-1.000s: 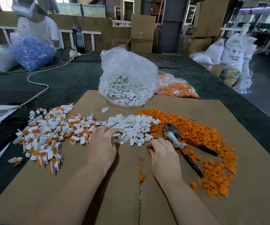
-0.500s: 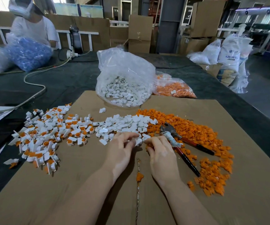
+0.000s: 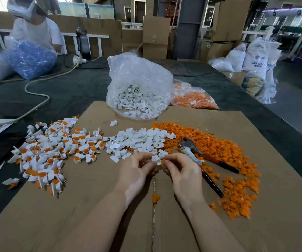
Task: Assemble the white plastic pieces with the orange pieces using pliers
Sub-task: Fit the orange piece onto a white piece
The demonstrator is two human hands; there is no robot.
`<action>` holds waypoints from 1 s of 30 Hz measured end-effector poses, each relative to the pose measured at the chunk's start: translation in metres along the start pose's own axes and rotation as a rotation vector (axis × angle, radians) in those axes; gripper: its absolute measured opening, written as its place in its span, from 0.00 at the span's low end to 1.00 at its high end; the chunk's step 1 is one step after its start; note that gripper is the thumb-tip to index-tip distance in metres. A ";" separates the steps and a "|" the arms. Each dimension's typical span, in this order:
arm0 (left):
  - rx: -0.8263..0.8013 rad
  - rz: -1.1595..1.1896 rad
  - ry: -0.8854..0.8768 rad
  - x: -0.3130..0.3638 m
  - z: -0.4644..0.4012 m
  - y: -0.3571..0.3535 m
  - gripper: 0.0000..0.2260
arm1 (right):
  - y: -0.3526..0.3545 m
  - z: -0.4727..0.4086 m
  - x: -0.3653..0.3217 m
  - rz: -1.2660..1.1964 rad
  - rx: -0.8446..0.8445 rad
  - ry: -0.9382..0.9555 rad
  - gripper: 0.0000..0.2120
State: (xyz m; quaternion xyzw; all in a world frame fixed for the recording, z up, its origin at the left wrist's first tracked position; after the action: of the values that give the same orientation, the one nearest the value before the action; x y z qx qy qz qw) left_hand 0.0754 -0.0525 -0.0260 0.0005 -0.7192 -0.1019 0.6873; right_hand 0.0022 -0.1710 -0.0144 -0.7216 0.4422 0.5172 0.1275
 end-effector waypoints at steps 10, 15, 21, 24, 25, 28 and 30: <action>-0.102 0.052 0.052 0.003 0.003 -0.001 0.03 | -0.001 0.003 0.000 0.262 -0.025 0.056 0.03; -0.102 0.085 0.081 0.002 0.003 0.000 0.03 | -0.005 0.007 -0.008 0.370 -0.032 0.217 0.07; -0.079 0.069 0.041 0.002 0.006 0.002 0.05 | -0.008 0.007 -0.009 0.340 -0.102 0.229 0.11; -0.082 0.012 -0.007 0.003 0.008 0.001 0.06 | -0.008 0.007 -0.007 0.338 -0.133 0.219 0.11; -0.087 -0.013 -0.026 0.003 0.009 0.000 0.06 | -0.009 0.007 -0.007 0.335 -0.142 0.219 0.11; -0.083 -0.035 -0.045 0.004 0.008 0.000 0.06 | -0.010 0.008 -0.007 0.334 -0.143 0.249 0.10; -0.073 0.002 -0.019 0.004 0.007 0.001 0.04 | -0.009 0.007 -0.006 0.305 -0.133 0.220 0.08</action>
State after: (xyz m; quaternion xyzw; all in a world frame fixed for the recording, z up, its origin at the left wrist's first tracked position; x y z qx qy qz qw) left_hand 0.0683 -0.0512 -0.0223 -0.0261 -0.7214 -0.1275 0.6802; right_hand 0.0041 -0.1583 -0.0150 -0.7054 0.5224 0.4765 -0.0494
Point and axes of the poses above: each hand's wrist, its own z-axis away from the middle knuckle, its own y-axis out of the back of the hand, x = y × z, the point moved 4 cm from there along -z, towards the middle knuckle, and after that the axes turned 13 degrees about x, right-handed, at the moved point
